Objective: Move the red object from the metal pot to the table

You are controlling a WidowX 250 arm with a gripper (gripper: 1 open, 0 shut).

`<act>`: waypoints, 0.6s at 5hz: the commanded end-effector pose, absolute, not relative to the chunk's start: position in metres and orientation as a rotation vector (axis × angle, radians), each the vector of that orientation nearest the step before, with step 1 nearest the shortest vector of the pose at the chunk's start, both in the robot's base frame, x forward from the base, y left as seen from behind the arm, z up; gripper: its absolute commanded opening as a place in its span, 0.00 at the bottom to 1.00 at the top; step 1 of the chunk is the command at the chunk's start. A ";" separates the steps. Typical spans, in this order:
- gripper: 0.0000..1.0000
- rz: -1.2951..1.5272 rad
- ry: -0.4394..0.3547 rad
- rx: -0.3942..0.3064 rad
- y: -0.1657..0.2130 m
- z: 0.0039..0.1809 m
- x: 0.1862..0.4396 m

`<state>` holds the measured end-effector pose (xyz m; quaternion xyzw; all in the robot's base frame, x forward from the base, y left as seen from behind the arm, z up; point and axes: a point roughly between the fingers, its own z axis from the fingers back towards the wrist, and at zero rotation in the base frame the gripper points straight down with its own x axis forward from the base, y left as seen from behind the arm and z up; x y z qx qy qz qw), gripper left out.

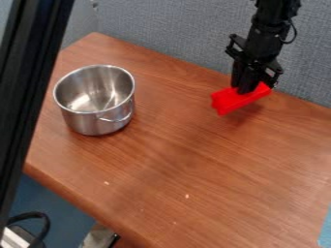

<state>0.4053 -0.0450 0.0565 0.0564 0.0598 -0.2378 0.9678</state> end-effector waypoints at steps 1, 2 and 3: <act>0.00 -0.464 0.074 0.130 -0.035 0.073 0.410; 0.00 -0.462 0.072 0.132 -0.034 0.073 0.410; 0.00 -0.458 0.069 0.135 -0.033 0.074 0.410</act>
